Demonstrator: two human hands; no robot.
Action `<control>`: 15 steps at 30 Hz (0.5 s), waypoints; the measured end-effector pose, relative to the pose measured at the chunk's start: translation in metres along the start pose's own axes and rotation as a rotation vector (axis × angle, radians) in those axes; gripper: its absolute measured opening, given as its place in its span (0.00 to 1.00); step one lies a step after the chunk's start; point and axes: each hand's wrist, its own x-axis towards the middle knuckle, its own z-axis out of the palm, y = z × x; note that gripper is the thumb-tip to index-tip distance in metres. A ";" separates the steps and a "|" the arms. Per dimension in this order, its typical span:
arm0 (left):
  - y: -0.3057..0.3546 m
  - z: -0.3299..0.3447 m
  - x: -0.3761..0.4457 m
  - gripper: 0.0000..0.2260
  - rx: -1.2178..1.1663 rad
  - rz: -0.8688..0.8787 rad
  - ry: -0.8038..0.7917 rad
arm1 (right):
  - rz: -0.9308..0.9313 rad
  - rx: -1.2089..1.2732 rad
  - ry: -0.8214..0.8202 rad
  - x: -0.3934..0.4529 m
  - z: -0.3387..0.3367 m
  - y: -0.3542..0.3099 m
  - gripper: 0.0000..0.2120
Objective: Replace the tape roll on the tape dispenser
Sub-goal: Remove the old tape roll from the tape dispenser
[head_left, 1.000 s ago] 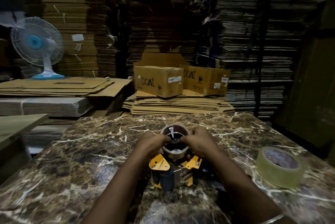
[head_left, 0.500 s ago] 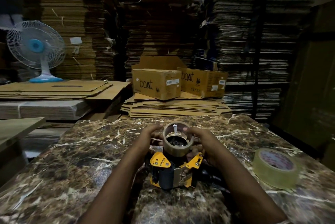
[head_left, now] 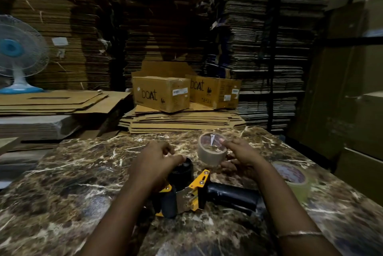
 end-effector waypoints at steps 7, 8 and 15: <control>0.031 0.007 -0.019 0.28 0.211 0.506 -0.408 | 0.064 -0.032 0.083 0.017 -0.001 0.021 0.18; 0.031 0.010 -0.020 0.29 0.267 0.518 -0.444 | 0.067 -0.036 0.084 0.019 -0.001 0.023 0.18; 0.031 0.014 -0.020 0.22 0.268 0.542 -0.547 | -0.073 -0.250 0.111 0.024 -0.004 0.034 0.10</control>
